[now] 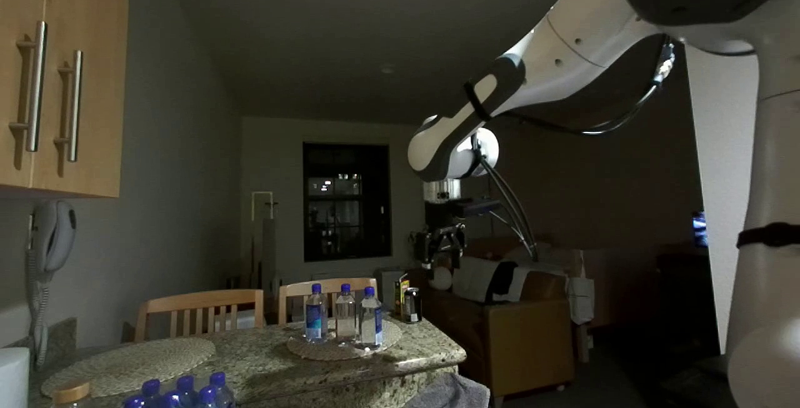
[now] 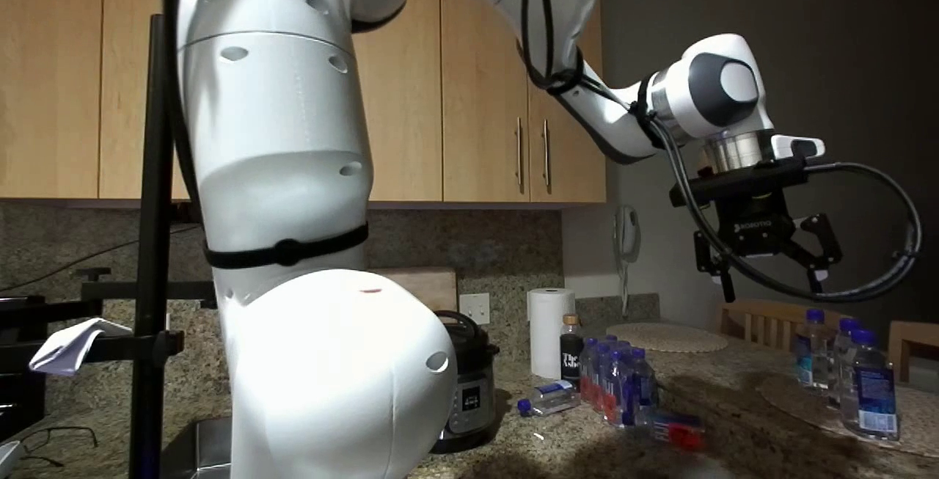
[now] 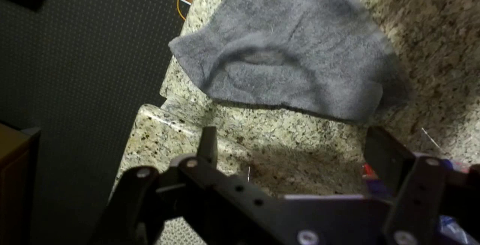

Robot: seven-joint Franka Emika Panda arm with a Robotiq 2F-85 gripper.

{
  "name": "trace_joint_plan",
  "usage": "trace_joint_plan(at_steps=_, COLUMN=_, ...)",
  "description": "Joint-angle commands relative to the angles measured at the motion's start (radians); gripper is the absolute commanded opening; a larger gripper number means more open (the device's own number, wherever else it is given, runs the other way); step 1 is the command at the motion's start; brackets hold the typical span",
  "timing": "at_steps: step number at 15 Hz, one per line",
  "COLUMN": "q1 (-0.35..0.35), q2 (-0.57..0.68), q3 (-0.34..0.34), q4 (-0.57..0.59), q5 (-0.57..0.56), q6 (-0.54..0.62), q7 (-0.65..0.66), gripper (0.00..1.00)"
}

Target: Fold the grey towel

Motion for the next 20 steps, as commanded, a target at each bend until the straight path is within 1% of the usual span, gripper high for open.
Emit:
trace_joint_plan(at_steps=1, q1=-0.004, q2=0.183, q3=0.012, q4=0.158, q5=0.065, q6=0.043, q7=-0.057, gripper=1.0)
trace_joint_plan(at_steps=3, q1=-0.012, q2=0.268, q3=0.025, q4=0.241, q5=0.086, q6=0.035, q7=-0.079, gripper=1.0)
trace_joint_plan(at_steps=7, q1=-0.034, q2=0.409, q3=0.039, q4=0.403, q5=0.075, q6=0.002, q7=-0.083, gripper=1.0)
trace_joint_plan(at_steps=10, q1=-0.056, q2=0.504, q3=0.042, q4=0.518, q5=0.073, q6=-0.052, q7=-0.09, gripper=1.0)
trace_joint_plan(at_steps=17, q1=-0.122, q2=0.65, q3=0.051, q4=0.706, q5=0.085, q6=-0.173, q7=-0.117, gripper=1.0)
trace_joint_plan(at_steps=20, q1=-0.161, q2=0.694, q3=0.061, q4=0.749, q5=0.12, q6=-0.185, q7=-0.133, gripper=1.0)
